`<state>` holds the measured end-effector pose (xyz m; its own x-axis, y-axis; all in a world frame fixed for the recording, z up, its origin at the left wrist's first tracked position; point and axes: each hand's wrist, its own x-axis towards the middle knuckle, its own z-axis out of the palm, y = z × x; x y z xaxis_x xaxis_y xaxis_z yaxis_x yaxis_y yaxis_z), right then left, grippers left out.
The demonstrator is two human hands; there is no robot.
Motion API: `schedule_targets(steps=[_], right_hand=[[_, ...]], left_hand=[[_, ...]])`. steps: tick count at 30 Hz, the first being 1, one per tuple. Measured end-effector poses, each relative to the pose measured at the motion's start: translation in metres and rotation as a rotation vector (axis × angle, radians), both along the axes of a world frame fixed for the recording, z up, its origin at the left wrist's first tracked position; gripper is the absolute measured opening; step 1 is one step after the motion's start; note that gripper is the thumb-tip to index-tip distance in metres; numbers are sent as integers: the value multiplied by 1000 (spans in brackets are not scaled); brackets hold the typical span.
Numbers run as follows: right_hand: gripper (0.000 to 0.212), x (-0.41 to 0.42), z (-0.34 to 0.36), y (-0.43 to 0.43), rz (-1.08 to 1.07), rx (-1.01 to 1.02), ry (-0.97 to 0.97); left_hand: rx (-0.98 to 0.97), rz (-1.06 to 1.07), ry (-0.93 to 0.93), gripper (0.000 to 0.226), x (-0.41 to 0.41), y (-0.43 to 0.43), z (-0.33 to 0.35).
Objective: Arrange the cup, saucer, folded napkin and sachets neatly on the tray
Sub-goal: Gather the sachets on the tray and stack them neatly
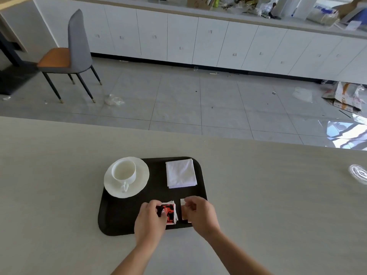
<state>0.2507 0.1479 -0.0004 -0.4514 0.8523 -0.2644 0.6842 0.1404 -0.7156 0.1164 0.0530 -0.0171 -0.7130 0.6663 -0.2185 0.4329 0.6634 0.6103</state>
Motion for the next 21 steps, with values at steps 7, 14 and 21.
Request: schedule_targets(steps=[7, 14, 21], right_hand=[[24, 41, -6, 21, -27, 175, -177], [13, 50, -21, 18, 258, 243, -183], [12, 45, -21, 25, 112, 155, -119]], left_hand=[[96, -443, 231, 36, 24, 17, 0], [23, -736, 360, 45, 54, 27, -9], [47, -701, 230, 66, 61, 11, -8]])
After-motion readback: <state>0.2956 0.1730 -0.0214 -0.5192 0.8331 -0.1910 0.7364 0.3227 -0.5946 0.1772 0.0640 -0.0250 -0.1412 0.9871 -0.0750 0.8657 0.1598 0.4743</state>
